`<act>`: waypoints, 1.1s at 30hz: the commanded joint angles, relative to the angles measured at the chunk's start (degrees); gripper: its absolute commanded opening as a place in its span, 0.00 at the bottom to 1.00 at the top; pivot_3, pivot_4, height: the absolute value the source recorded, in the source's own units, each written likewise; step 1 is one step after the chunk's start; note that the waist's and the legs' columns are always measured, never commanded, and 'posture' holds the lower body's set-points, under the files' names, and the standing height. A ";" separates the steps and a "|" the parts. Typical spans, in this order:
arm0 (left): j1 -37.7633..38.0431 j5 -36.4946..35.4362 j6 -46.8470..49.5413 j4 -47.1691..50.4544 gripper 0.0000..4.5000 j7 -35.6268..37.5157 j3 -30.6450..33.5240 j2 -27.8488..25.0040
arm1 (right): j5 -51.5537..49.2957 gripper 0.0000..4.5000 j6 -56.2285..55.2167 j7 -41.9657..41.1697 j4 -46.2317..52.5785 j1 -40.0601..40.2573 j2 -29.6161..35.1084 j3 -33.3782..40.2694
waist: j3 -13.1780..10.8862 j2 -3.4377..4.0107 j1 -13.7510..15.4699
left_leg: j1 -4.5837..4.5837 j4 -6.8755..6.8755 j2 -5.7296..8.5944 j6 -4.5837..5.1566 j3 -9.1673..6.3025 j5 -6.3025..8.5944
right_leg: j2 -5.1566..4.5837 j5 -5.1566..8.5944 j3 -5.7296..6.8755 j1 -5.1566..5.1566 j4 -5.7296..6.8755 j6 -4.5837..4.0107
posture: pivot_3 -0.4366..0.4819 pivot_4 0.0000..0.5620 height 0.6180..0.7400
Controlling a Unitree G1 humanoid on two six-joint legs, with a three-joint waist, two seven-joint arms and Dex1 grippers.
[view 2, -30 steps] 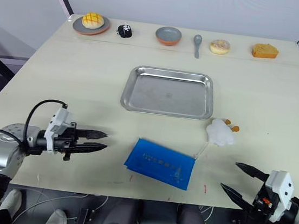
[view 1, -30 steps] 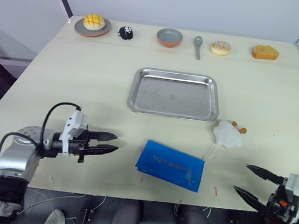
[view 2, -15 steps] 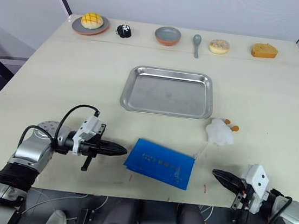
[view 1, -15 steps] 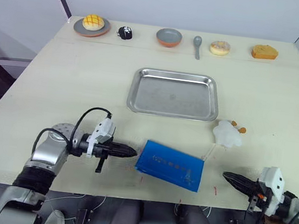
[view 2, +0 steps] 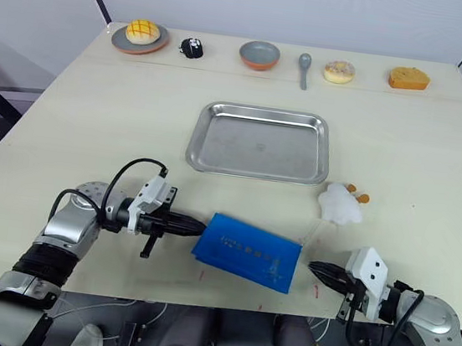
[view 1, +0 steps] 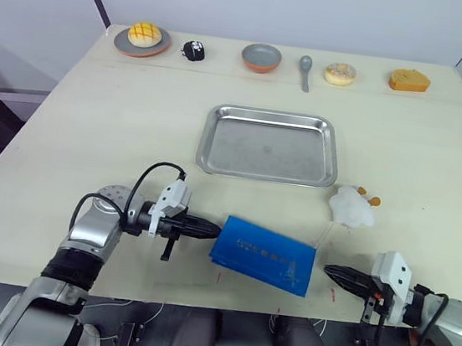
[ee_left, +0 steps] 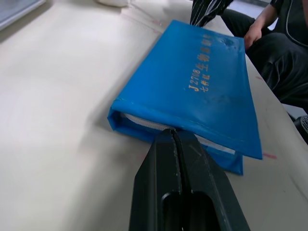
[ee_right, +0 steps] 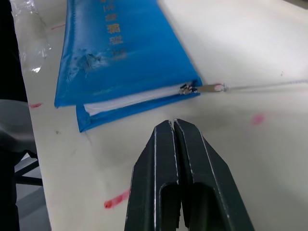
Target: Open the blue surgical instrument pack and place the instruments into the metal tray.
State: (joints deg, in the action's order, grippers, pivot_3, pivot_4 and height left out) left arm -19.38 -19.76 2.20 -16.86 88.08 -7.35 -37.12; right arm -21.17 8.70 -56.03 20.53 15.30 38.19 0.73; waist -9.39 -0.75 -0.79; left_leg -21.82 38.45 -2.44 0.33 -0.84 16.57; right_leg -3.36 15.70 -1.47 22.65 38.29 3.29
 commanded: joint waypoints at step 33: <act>0.21 1.69 -2.82 -1.78 0.00 -3.81 2.46 2.08 | 4.40 0.02 -0.34 3.02 -8.18 -16.20 -8.64 -7.46 | 0.03 0.02 -0.28 | 0.11 0.04 0.01 0.00 -0.13 0.00 | 0.07 0.00 0.00 0.03 0.30 -0.01 | 0.48 0.27 0.94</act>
State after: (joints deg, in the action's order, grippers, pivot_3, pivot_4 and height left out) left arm -18.20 -18.11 -0.24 -18.43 85.26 -4.93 -35.94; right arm -16.45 9.73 -53.25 11.88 0.38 30.87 -5.67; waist -9.37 -0.73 -1.07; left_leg -21.71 38.49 -2.43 0.33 -0.97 16.57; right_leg -3.29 15.71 -1.46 22.68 38.60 3.28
